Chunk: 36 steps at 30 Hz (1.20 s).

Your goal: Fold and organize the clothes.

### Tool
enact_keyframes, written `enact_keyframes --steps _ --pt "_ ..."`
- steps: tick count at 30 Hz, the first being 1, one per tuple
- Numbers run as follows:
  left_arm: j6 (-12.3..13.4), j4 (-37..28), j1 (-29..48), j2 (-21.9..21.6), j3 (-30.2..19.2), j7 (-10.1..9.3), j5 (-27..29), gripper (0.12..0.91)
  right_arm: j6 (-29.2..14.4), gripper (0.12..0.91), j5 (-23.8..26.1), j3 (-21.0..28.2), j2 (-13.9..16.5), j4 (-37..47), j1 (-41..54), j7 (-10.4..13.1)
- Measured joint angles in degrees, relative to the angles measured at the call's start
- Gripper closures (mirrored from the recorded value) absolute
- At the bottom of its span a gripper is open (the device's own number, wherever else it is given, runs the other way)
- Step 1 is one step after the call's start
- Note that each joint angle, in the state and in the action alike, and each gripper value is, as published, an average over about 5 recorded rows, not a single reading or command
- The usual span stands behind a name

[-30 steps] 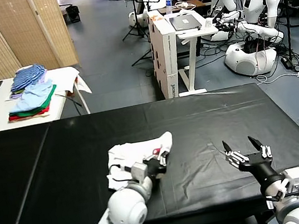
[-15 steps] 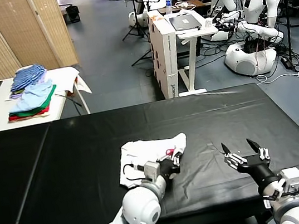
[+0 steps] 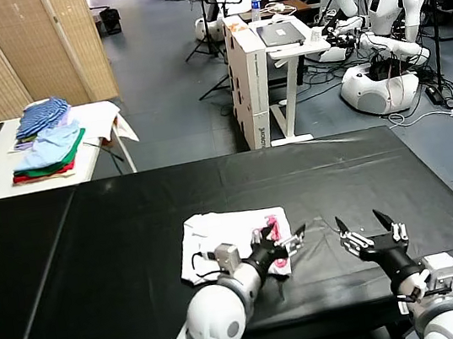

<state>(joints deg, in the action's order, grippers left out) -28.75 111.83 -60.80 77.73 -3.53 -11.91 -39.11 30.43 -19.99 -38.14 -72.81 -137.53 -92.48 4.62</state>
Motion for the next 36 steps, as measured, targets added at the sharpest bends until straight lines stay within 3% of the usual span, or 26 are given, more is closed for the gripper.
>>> enact_keyframes --steps 3,7,11,15,20,25,36 --pt "1.72 2.52 -1.19 -1.50 2.24 3.25 5.18 0.124 -2.41 0.118 4.49 1.17 1.02 0.76 -0.48 -2.51" --pt "1.46 6.20 -3.88 -5.77 6.29 6.29 20.49 0.123 -5.81 0.118 11.56 4.10 2.62 2.31 -0.73 -4.32" --pt "0.81 9.39 -8.66 -10.90 10.67 7.44 35.01 0.123 -7.64 0.118 16.86 8.58 3.67 5.01 -0.21 -4.52" --pt "-1.60 11.15 -13.88 -14.09 14.43 7.79 43.68 0.123 -8.26 0.118 19.87 12.87 4.32 7.91 0.46 -4.65" --pt "-3.72 12.74 -19.21 -15.74 16.12 8.54 47.73 0.123 -9.02 0.118 22.80 17.24 5.02 11.02 0.76 -4.70" --pt "-4.91 13.98 -22.48 -15.60 16.38 8.53 46.41 0.123 -9.26 0.118 24.52 20.43 5.07 12.19 0.23 -4.88" --pt "-4.71 13.50 -23.43 -14.39 16.33 7.40 44.80 0.123 -9.50 0.118 25.85 22.70 4.82 15.21 1.73 -4.42"
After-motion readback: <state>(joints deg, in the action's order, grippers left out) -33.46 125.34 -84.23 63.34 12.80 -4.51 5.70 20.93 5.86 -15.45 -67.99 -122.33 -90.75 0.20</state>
